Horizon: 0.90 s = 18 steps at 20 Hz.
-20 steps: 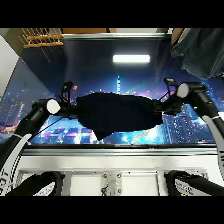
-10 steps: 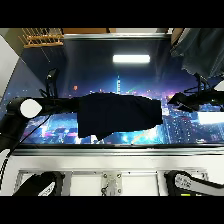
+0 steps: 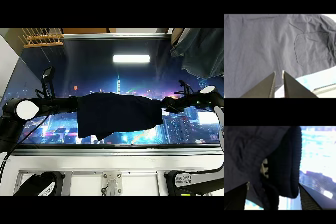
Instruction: Fold the clothes and pants, and hang the long-sleeved shirts on hangers.
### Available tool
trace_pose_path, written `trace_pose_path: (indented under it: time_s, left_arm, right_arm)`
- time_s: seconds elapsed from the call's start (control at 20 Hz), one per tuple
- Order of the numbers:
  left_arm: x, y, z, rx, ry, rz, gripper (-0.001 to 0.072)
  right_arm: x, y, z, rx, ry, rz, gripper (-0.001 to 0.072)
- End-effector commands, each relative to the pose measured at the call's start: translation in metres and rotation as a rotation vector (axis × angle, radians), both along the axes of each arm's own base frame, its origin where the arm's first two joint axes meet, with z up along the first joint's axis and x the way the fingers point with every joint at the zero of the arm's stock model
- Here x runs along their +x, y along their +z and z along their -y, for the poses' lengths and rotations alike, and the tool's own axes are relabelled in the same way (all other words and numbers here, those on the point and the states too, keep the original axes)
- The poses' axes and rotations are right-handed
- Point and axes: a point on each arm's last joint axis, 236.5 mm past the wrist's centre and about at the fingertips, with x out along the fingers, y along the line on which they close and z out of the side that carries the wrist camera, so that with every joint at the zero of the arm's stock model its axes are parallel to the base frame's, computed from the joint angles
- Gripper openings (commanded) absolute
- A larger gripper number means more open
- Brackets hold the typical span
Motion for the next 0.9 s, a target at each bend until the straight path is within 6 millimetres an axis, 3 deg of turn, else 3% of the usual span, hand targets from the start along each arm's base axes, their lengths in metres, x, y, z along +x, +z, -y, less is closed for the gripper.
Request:
trace_pose_path:
  time_s: [0.0,0.25,0.55,0.6,0.7,0.75,0.85]
  left_arm:
    - [0.0,0.001,0.0,-0.004,0.006,-0.001,0.0098]
    - [0.001,0.001,0.0,-0.005,0.007,0.0,0.0098]
    - [0.001,0.001,0.0,-0.004,0.007,0.0,0.0098]
    - [0.001,0.001,0.0,-0.004,0.007,0.0,0.0098]
    - [0.001,0.001,0.0,-0.004,0.007,0.0,0.0097]
    - [0.001,0.001,0.0,-0.004,0.006,0.0,0.0098]
    - [0.0,0.001,0.0,-0.005,0.006,0.0,0.0098]
  right_arm:
    - [0.001,-0.026,-0.003,0.016,0.001,-0.036,0.0714]
    - [0.001,-0.04,-0.03,0.079,0.021,-0.074,0.0714]
    - [0.002,-0.036,-0.075,0.129,0.091,-0.059,0.0704]
    - [0.001,-0.036,-0.079,0.128,0.103,-0.059,0.0671]
    - [0.0,-0.035,-0.088,0.129,0.135,-0.046,0.0103]
    - [0.0,-0.034,-0.092,0.134,0.146,-0.038,0.0012]
    - [0.002,-0.03,-0.096,0.14,0.153,-0.018,0.0011]
